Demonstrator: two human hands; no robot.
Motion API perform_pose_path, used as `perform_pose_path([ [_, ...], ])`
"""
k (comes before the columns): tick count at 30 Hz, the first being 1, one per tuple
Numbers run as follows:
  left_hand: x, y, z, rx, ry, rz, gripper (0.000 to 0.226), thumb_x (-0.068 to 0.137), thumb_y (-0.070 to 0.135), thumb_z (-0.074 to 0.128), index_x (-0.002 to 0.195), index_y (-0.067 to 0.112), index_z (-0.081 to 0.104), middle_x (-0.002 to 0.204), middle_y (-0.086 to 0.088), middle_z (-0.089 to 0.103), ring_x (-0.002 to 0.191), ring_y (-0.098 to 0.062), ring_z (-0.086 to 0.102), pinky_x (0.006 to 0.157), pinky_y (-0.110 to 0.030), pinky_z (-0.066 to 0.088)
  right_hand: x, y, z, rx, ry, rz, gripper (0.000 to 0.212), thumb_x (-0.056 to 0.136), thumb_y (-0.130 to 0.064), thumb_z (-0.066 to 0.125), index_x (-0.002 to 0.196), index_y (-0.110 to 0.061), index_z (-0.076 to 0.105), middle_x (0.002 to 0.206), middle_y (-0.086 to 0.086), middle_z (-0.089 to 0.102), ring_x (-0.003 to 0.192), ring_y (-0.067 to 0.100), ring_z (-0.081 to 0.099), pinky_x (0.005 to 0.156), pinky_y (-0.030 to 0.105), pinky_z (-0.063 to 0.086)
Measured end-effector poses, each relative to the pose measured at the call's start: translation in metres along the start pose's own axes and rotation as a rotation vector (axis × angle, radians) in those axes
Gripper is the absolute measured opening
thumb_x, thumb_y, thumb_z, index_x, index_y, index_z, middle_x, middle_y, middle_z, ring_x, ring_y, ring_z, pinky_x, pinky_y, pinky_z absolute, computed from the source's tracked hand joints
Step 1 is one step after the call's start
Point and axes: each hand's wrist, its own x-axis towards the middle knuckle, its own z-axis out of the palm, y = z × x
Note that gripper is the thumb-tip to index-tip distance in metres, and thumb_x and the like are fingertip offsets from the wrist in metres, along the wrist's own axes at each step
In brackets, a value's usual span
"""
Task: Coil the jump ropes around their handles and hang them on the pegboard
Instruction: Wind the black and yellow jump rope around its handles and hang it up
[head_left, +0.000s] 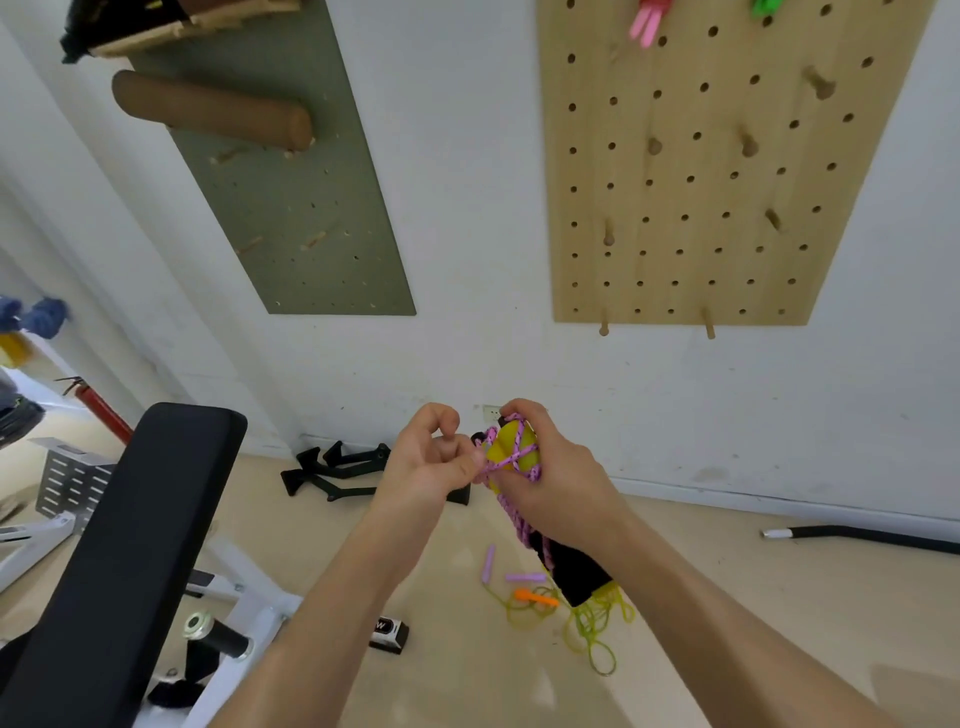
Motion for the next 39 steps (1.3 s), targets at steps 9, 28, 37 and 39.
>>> perform_pose_path([
  [9,0.010,0.008,0.000,-0.458,0.084,-0.191,0.041,0.078,-0.017,0.042,0.102,0.017,0.038,0.052,-0.001,0.038,0.039,-0.010,0.028,0.042,-0.019,0.018,-0.060,0.011,-0.034,0.932,-0.383,0.220,0.042,0.087,-0.005,0.062,0.121,-0.029,0.054,0.109,0.034,0.060,0.087,0.057,0.058,0.075,0.067,0.048],
  [28,0.026,0.048,0.024,-0.208,-0.308,0.012,0.031,0.074,0.000,0.059,0.103,0.008,0.053,0.044,0.002,0.041,0.037,-0.011,0.031,0.041,-0.021,0.024,-0.029,-0.020,-0.043,0.618,-0.398,0.063,0.037,0.084,-0.033,0.065,0.104,-0.003,0.058,0.093,0.008,0.069,0.092,0.020,0.063,0.092,0.039,0.049],
  [37,0.027,0.048,0.019,-0.205,-0.232,0.142,0.026,0.077,0.002,0.057,0.102,0.010,0.054,0.056,-0.001,0.052,0.055,-0.017,0.049,0.053,-0.023,0.044,-0.039,-0.049,-0.032,0.699,0.100,0.067,0.020,0.090,-0.016,0.062,0.077,-0.010,0.076,0.078,0.008,0.075,0.075,0.018,0.067,0.077,0.033,0.054],
  [39,0.025,0.048,0.023,-0.180,-0.235,0.171,0.030,0.075,-0.003,0.058,0.102,0.010,0.054,0.061,-0.004,0.053,0.059,-0.018,0.052,0.059,-0.025,0.047,-0.043,-0.053,-0.037,0.594,0.215,0.032,0.022,0.091,-0.017,0.061,0.076,-0.011,0.076,0.075,0.003,0.075,0.074,0.011,0.068,0.074,0.025,0.053],
])
